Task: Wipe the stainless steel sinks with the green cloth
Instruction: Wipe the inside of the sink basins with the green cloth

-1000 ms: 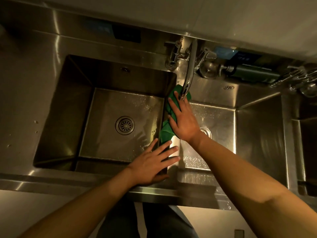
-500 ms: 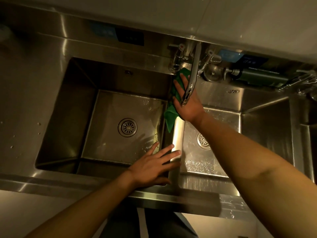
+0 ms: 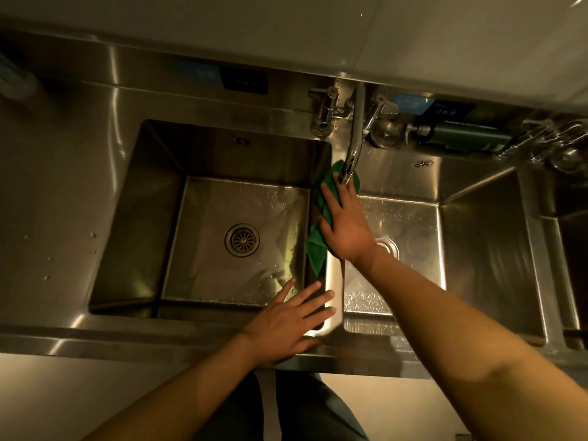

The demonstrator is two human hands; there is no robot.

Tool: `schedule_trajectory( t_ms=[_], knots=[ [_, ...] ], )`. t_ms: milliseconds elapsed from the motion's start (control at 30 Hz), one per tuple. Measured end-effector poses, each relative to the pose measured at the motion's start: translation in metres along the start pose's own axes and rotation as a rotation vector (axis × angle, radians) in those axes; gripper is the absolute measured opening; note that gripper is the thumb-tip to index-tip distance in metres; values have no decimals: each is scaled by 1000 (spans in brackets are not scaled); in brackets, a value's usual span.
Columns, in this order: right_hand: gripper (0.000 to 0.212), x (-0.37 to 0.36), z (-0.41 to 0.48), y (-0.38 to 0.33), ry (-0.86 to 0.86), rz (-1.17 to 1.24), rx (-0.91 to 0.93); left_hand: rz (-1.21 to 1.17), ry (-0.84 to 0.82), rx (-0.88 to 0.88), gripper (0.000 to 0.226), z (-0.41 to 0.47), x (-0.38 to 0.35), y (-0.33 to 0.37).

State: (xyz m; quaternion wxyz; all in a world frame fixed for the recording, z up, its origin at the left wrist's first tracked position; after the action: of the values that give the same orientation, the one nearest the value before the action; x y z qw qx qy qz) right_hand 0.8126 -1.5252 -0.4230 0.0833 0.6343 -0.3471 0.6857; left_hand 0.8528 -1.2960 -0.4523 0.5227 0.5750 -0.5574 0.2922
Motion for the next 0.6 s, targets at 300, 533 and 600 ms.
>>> schedule_trajectory(
  t_ms=[300, 533, 600],
  knots=[
    [78, -21, -67, -51, -6, 19, -117, -73, -40, 137, 60, -45, 11, -31],
    [72, -6, -69, -90, 144, 151, -169, -41, 65, 254, 61, -60, 50, -89],
    [72, 1, -56, -107, 196, 193, -130, -36, 72, 295, 61, -63, 60, -107]
  ],
)
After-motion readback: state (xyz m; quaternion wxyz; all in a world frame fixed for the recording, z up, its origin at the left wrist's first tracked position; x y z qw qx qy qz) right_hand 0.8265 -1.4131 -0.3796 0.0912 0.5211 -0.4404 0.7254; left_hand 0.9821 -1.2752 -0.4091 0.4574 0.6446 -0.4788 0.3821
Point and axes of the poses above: each hand's wrist, its own z-axis towards the middle knuckle, its own x-axis out of the back of the hand, y = z × x, the point moved 6 cm from there along z, towards the middle knuckle, and after that the axes turned 12 degrees about x, right-handed, at the moved point
